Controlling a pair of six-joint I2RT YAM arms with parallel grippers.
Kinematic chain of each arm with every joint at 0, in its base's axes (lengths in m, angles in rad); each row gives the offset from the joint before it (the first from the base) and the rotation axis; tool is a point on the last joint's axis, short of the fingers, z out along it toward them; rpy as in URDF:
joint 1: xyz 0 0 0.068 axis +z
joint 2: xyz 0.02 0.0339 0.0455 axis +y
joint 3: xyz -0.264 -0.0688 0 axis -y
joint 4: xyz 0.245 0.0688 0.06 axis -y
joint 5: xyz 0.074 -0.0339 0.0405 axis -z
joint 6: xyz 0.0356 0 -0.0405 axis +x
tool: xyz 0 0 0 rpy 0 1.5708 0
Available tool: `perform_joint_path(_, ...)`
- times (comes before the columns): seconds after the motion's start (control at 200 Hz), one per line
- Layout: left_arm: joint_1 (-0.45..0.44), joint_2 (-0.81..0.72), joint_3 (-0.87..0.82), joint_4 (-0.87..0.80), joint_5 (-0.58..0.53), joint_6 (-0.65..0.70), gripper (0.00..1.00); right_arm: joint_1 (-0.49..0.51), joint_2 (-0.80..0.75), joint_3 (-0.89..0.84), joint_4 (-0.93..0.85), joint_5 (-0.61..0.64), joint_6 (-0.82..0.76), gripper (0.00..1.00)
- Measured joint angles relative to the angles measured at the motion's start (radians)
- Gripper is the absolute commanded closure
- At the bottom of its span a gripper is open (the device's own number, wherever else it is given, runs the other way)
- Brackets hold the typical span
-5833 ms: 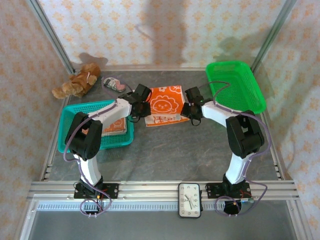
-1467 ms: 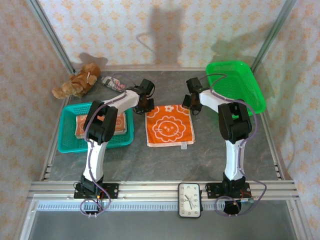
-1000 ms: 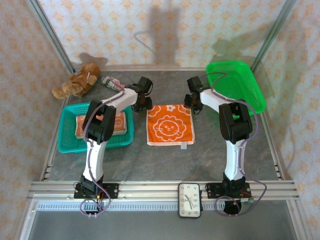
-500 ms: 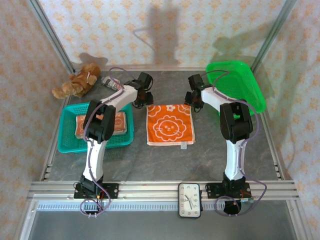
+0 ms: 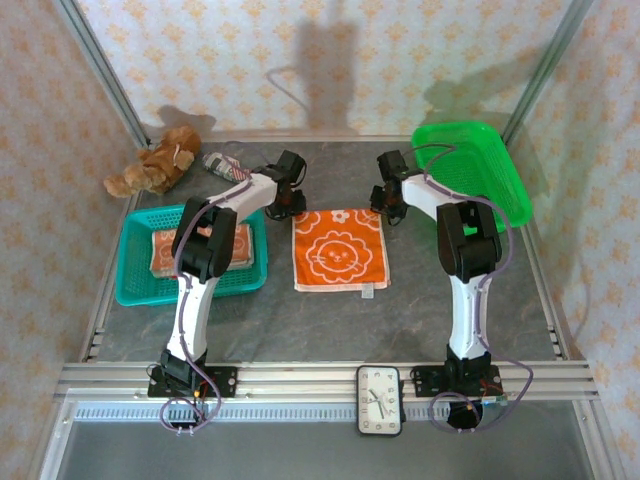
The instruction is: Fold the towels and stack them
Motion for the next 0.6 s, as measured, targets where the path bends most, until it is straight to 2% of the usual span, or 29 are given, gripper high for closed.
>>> perform_joint_path(0.065,0.0,0.0,-0.003,0.006,0.008,-0.003,0.94,-0.003,0.0,0.0,0.002,-0.008,0.002,1.0)
perform_joint_path(0.165,0.0,0.0,-0.006,0.011,0.016,-0.003,0.95,0.002,0.0,0.0,0.011,-0.023,0.006,1.0)
perform_joint_path(0.285,0.0,-0.002,-0.006,0.013,0.02,-0.003,1.0,0.005,0.0,0.0,0.013,-0.029,0.006,1.0)
perform_joint_path(0.601,0.003,-0.004,-0.003,0.013,0.029,-0.002,1.0,0.005,0.0,0.022,-0.005,-0.026,-0.009,1.0)
